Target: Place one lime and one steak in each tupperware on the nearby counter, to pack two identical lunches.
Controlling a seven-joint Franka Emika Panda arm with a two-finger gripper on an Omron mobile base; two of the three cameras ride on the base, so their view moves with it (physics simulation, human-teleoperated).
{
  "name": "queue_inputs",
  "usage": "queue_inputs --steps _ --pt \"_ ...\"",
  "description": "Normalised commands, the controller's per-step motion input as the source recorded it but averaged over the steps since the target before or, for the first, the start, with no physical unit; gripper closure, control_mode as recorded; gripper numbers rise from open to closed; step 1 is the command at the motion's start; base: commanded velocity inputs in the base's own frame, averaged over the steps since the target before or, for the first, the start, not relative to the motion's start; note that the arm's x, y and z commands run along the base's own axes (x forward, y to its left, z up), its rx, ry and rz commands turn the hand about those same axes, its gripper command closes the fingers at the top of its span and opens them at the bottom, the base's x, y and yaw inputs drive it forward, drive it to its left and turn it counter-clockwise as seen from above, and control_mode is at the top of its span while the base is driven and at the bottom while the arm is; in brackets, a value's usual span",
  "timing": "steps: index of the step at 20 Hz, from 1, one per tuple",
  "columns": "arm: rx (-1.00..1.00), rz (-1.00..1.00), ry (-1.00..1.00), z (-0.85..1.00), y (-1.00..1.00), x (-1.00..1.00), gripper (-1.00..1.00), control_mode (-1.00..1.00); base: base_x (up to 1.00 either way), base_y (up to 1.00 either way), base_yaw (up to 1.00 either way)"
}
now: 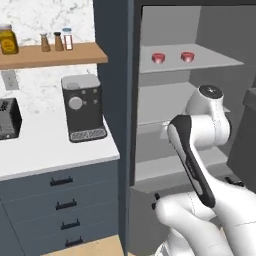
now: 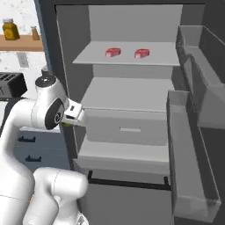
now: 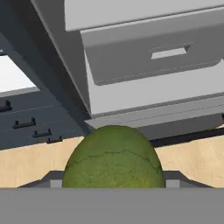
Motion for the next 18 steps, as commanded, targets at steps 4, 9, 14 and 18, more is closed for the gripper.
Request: queue_inputs --steps 4,9,14,18 --pt "0.0 0.0 0.0 0.0 0.0 0.0 1.0 1.0 -0.16 1.0 0.33" --pt "0.0 0.0 0.0 0.0 0.0 0.0 1.0 1.0 0.0 1.0 0.25" --pt "0.0 0.0 0.0 0.0 0.0 0.0 1.0 1.0 0.0 1.0 0.23" --pt "0.0 0.0 0.0 0.0 0.0 0.0 1.0 1.0 0.01 1.0 0.2"
